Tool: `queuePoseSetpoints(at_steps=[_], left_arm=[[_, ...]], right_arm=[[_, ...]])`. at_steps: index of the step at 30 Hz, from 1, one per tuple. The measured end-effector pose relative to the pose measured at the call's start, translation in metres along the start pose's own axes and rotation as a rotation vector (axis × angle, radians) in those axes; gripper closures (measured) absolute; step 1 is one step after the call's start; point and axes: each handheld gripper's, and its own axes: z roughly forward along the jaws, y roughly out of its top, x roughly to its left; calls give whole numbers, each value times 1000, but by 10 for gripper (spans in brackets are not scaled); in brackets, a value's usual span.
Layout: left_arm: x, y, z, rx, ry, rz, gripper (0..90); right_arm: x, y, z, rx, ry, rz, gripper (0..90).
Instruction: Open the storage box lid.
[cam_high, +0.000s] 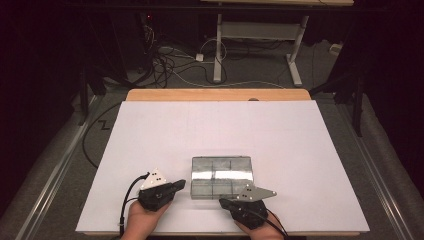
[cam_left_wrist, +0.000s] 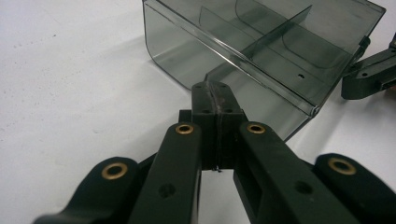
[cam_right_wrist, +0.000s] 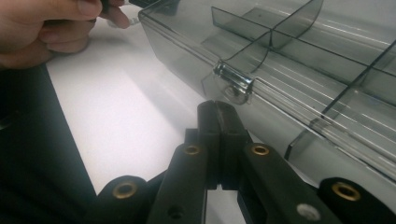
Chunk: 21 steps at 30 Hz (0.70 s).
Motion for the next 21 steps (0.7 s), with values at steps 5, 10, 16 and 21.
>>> queuePoseSetpoints(at_steps=[5, 10, 16, 21], left_arm=[[0, 0, 0, 3, -4, -1, 876], [0, 0, 0, 4, -5, 0, 875], [0, 0, 0, 5, -6, 1, 875], [0, 0, 0, 5, -6, 2, 875]], right_arm=[[-1, 0, 0, 1, -7, 12, 900], [-2, 0, 0, -2, -4, 20, 900], [-2, 0, -1, -9, -5, 25, 900], [-2, -1, -2, -17, -4, 25, 900]])
